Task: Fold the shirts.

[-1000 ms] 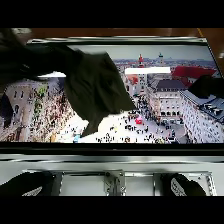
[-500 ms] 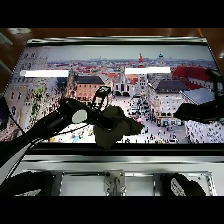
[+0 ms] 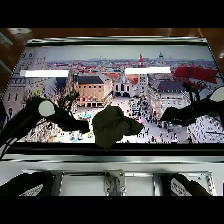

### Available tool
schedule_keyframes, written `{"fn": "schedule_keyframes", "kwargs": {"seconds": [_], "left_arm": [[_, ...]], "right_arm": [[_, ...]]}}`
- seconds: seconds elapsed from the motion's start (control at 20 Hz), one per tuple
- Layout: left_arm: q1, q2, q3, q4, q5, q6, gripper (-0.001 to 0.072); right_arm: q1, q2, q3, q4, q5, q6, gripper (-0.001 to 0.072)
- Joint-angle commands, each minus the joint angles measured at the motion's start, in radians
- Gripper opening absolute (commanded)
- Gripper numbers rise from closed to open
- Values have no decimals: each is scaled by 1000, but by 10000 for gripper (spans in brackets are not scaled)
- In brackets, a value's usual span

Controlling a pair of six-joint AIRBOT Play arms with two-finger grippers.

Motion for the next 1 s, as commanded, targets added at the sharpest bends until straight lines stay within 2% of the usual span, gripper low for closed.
{"fn": "schedule_keyframes", "kwargs": {"seconds": [0.0, 0.1, 0.25, 0.45, 0.55, 0.65, 0.75, 0.85, 0.95], "left_arm": [[5, 23, -231, -285, 228, 31, 718], [-30, 10, -296, -340, 347, 31, 717], [-76, -58, -303, -346, 379, 27, 717], [-130, -129, -303, -439, 515, 54, 703], [-150, -146, -303, -476, 579, 53, 536], [-150, -145, -301, -505, 611, 54, 258], [-150, -142, -285, -504, 606, 97, 59], [-150, -130, -271, -503, 587, 163, 37], [-150, -106, -272, -492, 586, 167, 36]], "right_arm": [[0, -124, -5, 87, 5, -60, 684], [0, -182, -5, 88, 10, -63, 684], [0, -250, -5, 89, -2, -76, 684], [0, -323, -5, 90, -37, -75, 684], [0, -356, -5, 98, -40, -75, 685], [1, -385, -5, 132, -42, -76, 684], [1, -413, -5, 179, -55, -76, 684], [1, -440, -5, 220, -72, -76, 684], [17, -465, -5, 238, -74, -76, 684]]}}
